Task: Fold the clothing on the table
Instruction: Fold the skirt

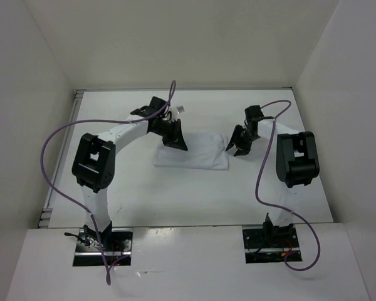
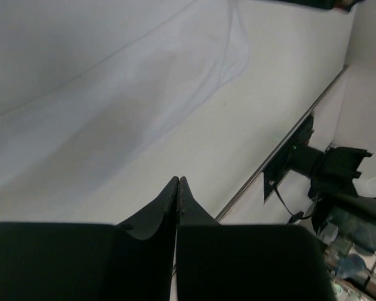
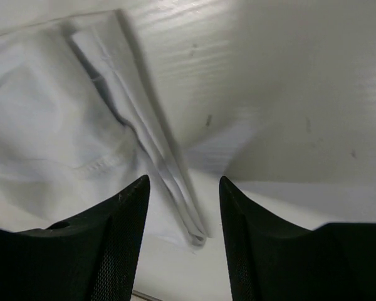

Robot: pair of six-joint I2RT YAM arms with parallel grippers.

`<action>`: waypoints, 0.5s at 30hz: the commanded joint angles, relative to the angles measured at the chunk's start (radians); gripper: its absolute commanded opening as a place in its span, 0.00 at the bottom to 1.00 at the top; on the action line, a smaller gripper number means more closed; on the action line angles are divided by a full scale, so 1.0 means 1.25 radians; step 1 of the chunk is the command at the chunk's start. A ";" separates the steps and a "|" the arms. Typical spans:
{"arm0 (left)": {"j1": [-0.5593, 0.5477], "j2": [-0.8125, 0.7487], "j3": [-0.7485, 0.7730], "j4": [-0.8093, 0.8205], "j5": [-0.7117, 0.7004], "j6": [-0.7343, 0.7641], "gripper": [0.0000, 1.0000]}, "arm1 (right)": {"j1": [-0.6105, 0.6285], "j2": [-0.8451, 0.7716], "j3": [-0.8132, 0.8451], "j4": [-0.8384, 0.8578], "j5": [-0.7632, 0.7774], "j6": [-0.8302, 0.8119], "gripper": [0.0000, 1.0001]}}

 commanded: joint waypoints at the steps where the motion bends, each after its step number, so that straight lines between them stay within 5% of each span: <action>1: -0.029 0.052 0.053 -0.069 0.044 0.057 0.00 | -0.010 0.036 0.052 0.054 -0.109 -0.018 0.54; 15: -0.075 0.218 0.077 -0.089 -0.073 0.048 0.00 | -0.027 0.076 0.021 0.099 -0.170 -0.011 0.48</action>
